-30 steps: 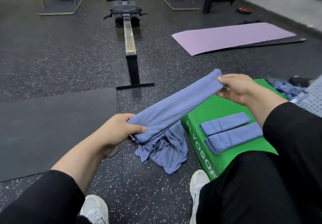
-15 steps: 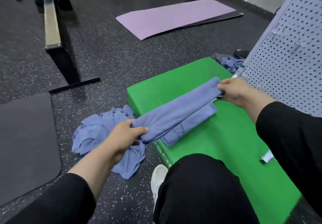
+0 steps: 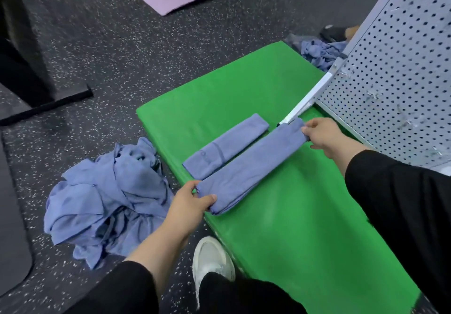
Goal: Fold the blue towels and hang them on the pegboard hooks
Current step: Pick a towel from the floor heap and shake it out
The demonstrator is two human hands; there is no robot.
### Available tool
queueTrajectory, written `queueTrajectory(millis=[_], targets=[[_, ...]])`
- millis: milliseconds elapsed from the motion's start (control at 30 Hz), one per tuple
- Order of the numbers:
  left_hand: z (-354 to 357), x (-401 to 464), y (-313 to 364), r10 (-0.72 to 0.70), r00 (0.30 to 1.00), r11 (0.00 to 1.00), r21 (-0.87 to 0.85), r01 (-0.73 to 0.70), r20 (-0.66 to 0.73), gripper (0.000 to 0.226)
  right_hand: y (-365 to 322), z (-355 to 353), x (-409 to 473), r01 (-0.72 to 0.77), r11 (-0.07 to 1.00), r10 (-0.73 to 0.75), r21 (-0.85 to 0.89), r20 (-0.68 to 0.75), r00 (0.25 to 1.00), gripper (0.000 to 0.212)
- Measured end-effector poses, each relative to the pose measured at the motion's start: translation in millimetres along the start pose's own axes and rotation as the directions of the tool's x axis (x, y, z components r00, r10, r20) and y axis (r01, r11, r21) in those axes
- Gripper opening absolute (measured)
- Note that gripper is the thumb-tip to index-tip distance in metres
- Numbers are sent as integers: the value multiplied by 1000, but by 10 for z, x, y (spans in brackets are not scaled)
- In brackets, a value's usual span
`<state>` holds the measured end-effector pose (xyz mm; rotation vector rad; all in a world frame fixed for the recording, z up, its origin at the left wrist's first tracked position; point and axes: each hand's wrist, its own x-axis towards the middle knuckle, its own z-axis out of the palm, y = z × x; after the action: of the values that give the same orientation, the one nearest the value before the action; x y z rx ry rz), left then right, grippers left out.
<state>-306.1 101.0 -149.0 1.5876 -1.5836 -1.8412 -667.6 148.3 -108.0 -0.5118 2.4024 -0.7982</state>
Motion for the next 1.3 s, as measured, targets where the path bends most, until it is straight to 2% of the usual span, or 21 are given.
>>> queueTrajectory(millis=[100,167,233,300,333,400,467,500,533,600,700,767,833,900,967,1100,1300], targets=[[62,161,-34,-33,999,999,-3,34,40,38,71,84,202,21,999,-21,-31,-26,999,22],[109,238,-45,-37,999,997,72,35,34,42,96,132,308,26,997,-29,-67,-42,999,25],[137,268,-39,12,998,966,259,4,-61,44,108,172,417,31,992,-38,-122,-57,998,29],[138,244,-15,144,968,900,433,-42,-206,46,122,210,463,65,968,-87,-244,-80,993,36],[129,226,-16,241,941,853,514,-88,-239,47,137,236,461,98,938,-142,-332,-109,984,40],[132,178,-29,467,866,700,673,-240,-177,43,197,305,420,164,875,-275,-456,-189,943,42],[178,139,-48,624,781,467,796,-384,11,39,236,369,346,215,846,-372,-487,-251,894,34],[205,138,-65,651,749,351,824,-444,127,37,239,396,317,233,836,-405,-497,-271,873,27],[228,144,-88,646,726,254,832,-493,234,36,230,413,285,248,826,-433,-506,-287,855,20],[256,168,-155,588,719,121,838,-531,371,35,239,464,210,281,810,-477,-514,-300,826,16],[237,194,-216,486,770,60,863,-501,413,46,338,591,43,426,714,-601,-555,-175,780,34],[217,217,-253,429,785,20,864,-504,447,58,420,713,-41,448,663,-565,-600,-9,825,49],[193,247,-281,373,796,-19,862,-507,477,65,477,784,-52,386,674,-406,-630,122,906,66],[163,247,-277,325,804,-32,856,-517,498,67,489,799,-24,361,685,-322,-633,181,929,72],[141,260,-281,285,797,-34,836,-547,533,69,466,794,13,362,689,-290,-627,219,932,74],[113,246,-231,189,825,-28,842,-538,533,72,390,781,87,344,705,-209,-620,282,936,77],[135,240,-231,144,833,-12,843,-538,534,75,309,798,52,331,688,-206,-646,264,942,77]])
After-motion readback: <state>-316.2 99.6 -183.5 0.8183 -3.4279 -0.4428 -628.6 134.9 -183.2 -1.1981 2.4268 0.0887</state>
